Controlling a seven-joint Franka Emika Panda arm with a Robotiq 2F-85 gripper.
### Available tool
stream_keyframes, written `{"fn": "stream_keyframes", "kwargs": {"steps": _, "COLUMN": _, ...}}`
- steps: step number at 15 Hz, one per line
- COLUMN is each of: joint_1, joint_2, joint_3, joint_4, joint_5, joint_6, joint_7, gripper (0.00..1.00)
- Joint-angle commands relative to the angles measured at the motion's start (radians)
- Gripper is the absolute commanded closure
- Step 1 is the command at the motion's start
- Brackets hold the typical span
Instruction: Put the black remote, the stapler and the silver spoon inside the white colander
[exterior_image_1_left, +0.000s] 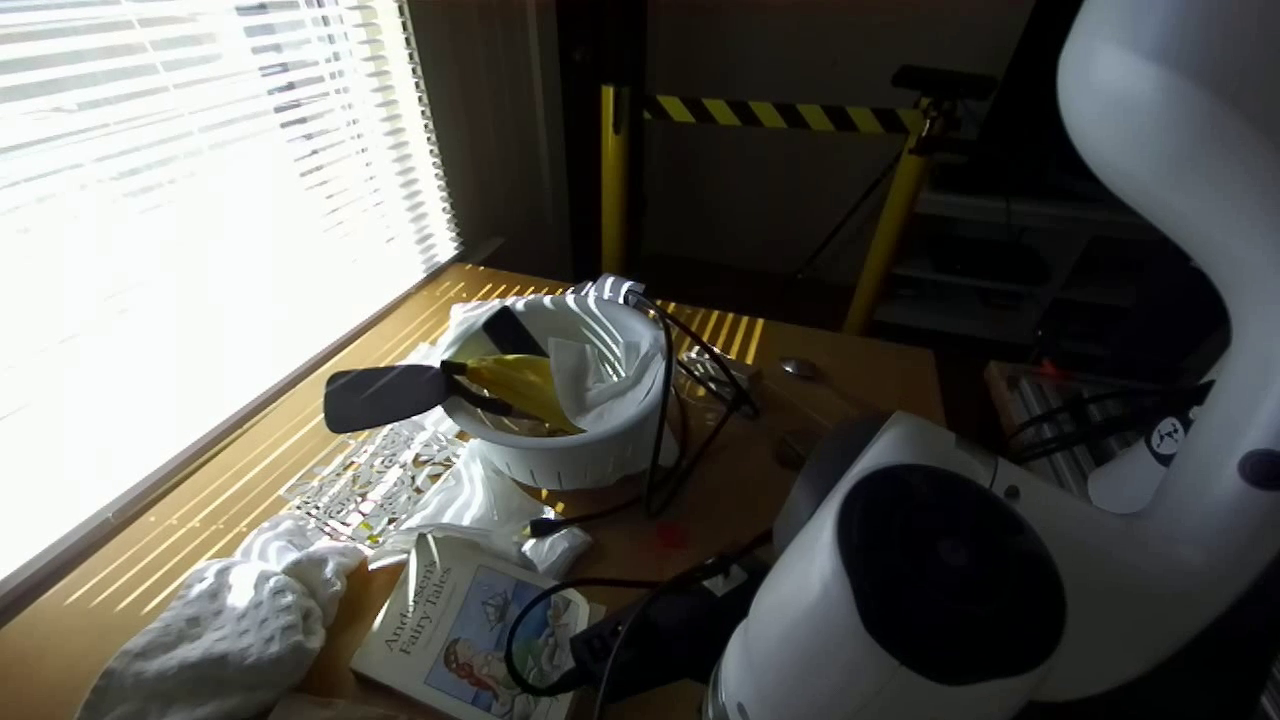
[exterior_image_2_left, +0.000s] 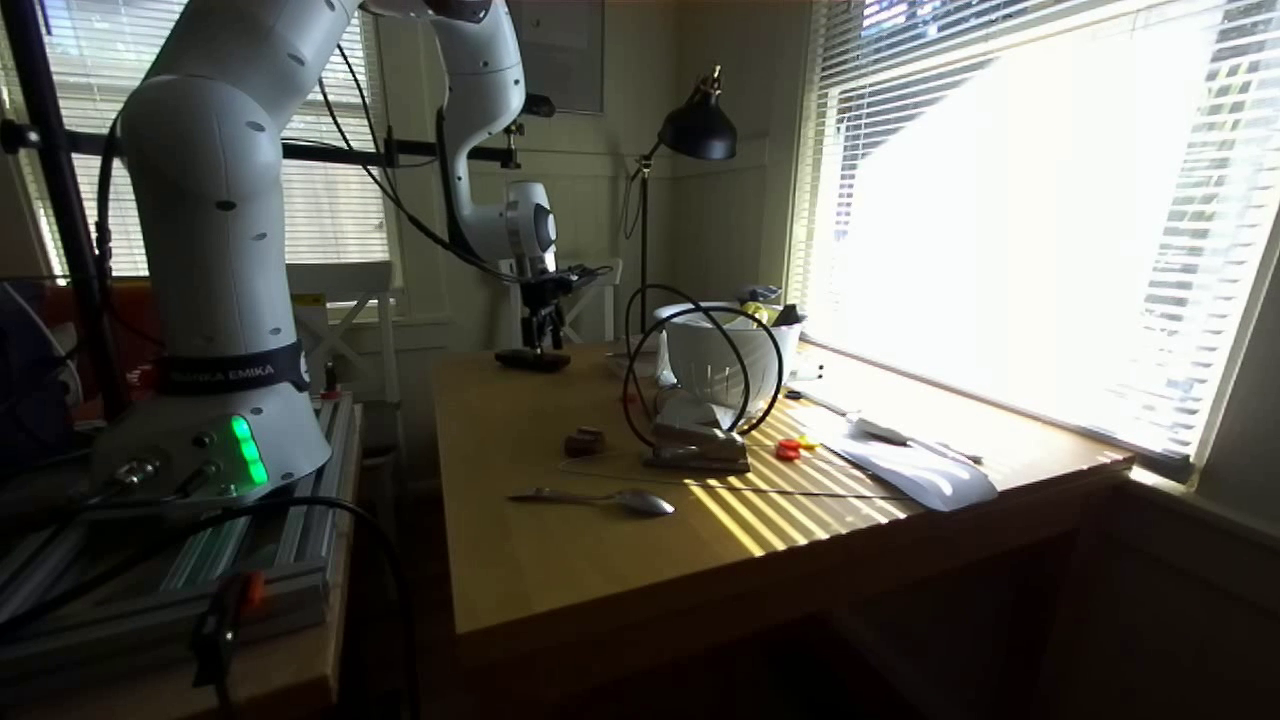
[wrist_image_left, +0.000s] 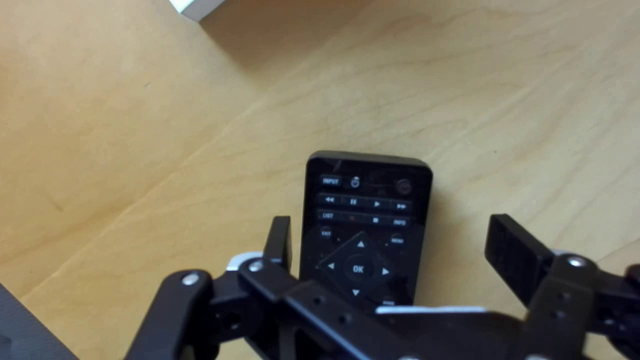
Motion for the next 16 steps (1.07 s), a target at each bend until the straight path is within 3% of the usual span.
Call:
{"fn": "stream_keyframes", "kwargs": {"steps": 1, "joint_1": 0.044, "joint_2": 0.057, "joint_3": -0.029, "joint_4": 0.059, "joint_5": -0.021, "joint_6": 0.002, "joint_7": 0.037, "gripper": 0.0}}
{"fn": "stream_keyframes", "kwargs": {"steps": 2, "joint_1": 0.055, "joint_2": 0.071, "joint_3": -0.036, "joint_4": 0.075, "joint_5": -0.025, "joint_6": -0.001, "joint_7": 0.045, "gripper": 0.02}}
{"fn": "stream_keyframes", "kwargs": {"steps": 4, "joint_1": 0.072, "joint_2": 0.095, "joint_3": -0.046, "joint_4": 0.105, "joint_5": -0.026, "joint_6": -0.012, "joint_7": 0.053, "gripper": 0.26}}
{"fn": "stream_keyframes", "kwargs": {"steps": 9, "joint_1": 0.11, "joint_2": 0.06, "joint_3": -0.064, "joint_4": 0.105, "joint_5": -0.029, "joint_6": -0.053, "joint_7": 0.118, "gripper": 0.62}}
{"fn": "stream_keyframes", "kwargs": {"steps": 13, "joint_1": 0.128, "joint_2": -0.046, "joint_3": -0.1, "joint_4": 0.04, "joint_5": -0.044, "joint_6": -0.1, "joint_7": 0.251, "gripper": 0.64}}
{"fn": "stream_keyframes", "kwargs": {"steps": 16, "joint_1": 0.079, "joint_2": -0.165, "joint_3": -0.118, "joint_4": -0.044, "joint_5": -0.049, "joint_6": -0.091, "joint_7": 0.376, "gripper": 0.64}}
